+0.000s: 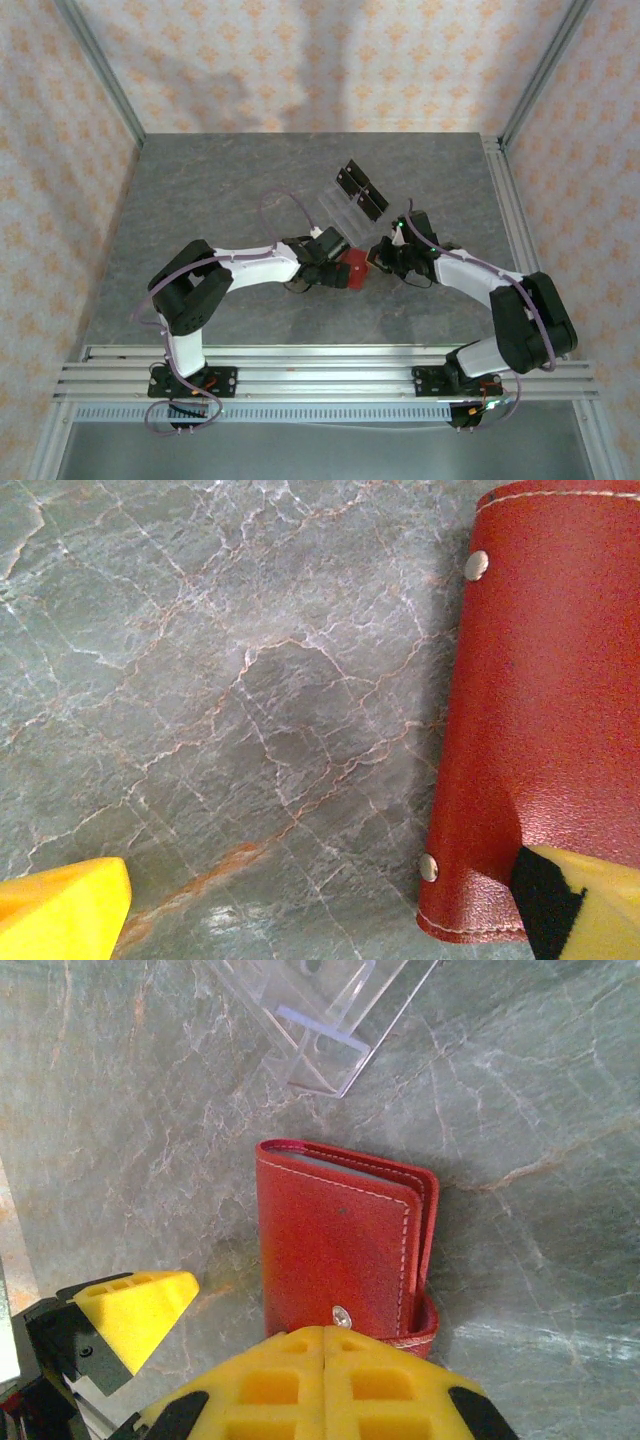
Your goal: Put the credit cards into the card holder
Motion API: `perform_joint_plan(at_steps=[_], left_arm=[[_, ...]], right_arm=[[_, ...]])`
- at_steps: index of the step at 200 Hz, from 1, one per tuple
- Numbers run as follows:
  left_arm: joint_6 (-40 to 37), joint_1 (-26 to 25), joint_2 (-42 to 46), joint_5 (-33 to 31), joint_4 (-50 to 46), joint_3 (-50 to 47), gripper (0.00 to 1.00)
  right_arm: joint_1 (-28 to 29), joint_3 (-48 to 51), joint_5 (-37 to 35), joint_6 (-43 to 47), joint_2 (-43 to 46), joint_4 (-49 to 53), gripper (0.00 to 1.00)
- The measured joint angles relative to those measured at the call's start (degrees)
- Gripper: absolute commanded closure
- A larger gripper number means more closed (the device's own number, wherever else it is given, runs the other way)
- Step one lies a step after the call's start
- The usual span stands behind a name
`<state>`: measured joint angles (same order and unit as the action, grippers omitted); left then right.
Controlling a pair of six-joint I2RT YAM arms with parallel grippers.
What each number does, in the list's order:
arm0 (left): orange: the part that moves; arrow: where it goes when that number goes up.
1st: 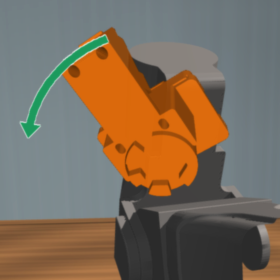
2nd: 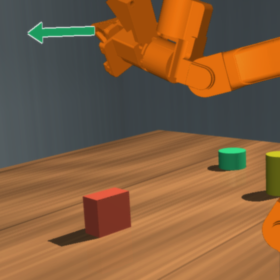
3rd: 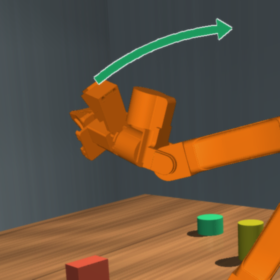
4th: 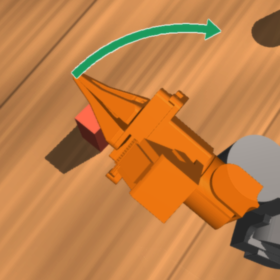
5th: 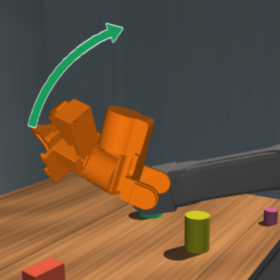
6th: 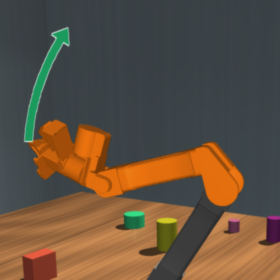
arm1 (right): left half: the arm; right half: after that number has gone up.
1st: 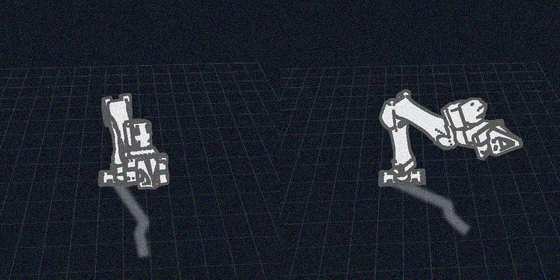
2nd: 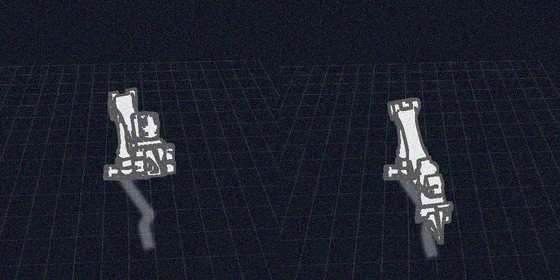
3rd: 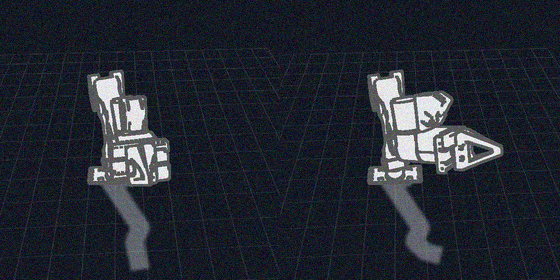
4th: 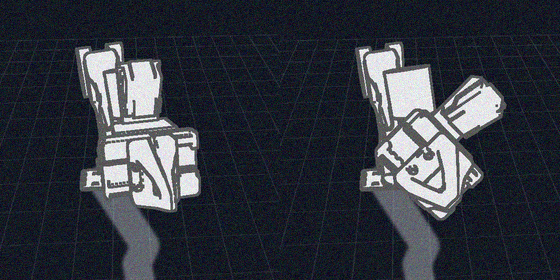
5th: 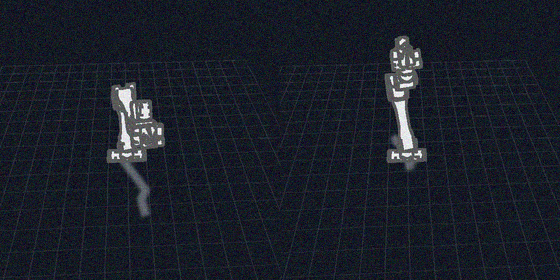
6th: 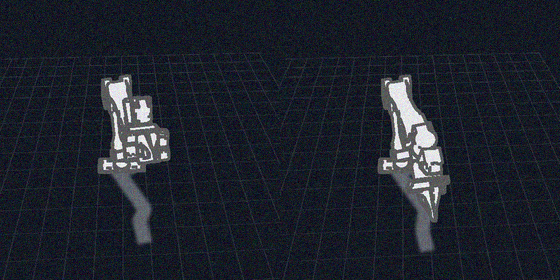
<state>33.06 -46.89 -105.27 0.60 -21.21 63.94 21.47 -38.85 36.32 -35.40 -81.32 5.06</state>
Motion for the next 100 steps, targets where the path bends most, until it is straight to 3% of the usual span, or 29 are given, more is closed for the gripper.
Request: perform_joint_plan(at_steps=[51,100], left_arm=[[0.04,0.00,-0.02,0.02,0.02,0.00,0.00],[0.04,0.00,-0.22,0.22,0.28,0.00,0.00]], right_arm=[[2.67,-0.07,-0.81,0.13,0.04,0.33,1.00],[5.53,-0.09,-7.13,-0.79,0.04,0.28,1.00]])
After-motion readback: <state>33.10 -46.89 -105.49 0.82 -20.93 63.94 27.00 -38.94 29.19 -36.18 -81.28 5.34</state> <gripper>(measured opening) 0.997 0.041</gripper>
